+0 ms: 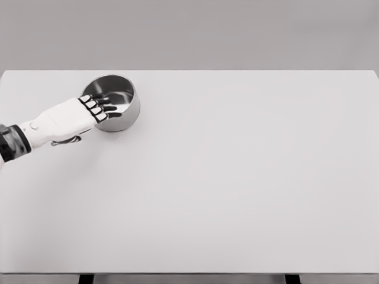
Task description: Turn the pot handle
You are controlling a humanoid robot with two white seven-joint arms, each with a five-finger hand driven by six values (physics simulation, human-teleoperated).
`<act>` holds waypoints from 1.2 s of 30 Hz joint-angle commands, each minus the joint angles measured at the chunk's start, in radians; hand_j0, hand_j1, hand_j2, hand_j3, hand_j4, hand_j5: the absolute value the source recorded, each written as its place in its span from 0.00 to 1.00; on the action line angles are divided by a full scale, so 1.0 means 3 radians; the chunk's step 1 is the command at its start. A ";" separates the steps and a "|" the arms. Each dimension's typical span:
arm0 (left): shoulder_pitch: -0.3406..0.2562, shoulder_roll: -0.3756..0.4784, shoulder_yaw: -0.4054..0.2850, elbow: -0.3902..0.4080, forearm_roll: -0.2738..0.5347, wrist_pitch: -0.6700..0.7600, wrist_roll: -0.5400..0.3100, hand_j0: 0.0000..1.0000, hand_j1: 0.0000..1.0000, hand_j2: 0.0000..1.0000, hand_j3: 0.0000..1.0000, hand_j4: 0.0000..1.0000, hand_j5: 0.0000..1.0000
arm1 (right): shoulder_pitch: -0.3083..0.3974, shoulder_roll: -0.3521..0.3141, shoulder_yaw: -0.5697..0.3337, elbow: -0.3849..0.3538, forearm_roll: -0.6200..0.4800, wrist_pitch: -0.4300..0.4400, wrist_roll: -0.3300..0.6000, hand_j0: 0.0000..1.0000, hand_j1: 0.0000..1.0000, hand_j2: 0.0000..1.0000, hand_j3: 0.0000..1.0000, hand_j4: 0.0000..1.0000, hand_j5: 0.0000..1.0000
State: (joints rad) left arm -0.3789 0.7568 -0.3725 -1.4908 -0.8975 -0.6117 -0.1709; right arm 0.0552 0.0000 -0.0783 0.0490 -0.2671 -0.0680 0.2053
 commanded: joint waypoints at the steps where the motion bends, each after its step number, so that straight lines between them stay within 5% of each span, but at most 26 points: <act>1: 0.0005 0.0008 0.0045 0.0020 0.0021 0.0003 0.0002 1.00 1.00 1.00 1.00 1.00 1.00 | 0.0000 0.0000 0.0000 0.0000 0.0001 -0.0003 0.0001 1.00 1.00 1.00 1.00 1.00 1.00; 36: -0.0158 -0.0048 0.0372 0.0659 0.0021 0.0003 0.0002 1.00 1.00 1.00 1.00 1.00 1.00 | 0.0000 0.0000 0.0000 0.0000 0.0001 0.0002 0.0001 1.00 1.00 1.00 1.00 1.00 1.00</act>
State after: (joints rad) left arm -0.4295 0.7433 -0.2658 -1.3097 -0.8971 -0.6117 -0.1709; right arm 0.0552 0.0000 -0.0783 0.0490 -0.2671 -0.0684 0.2053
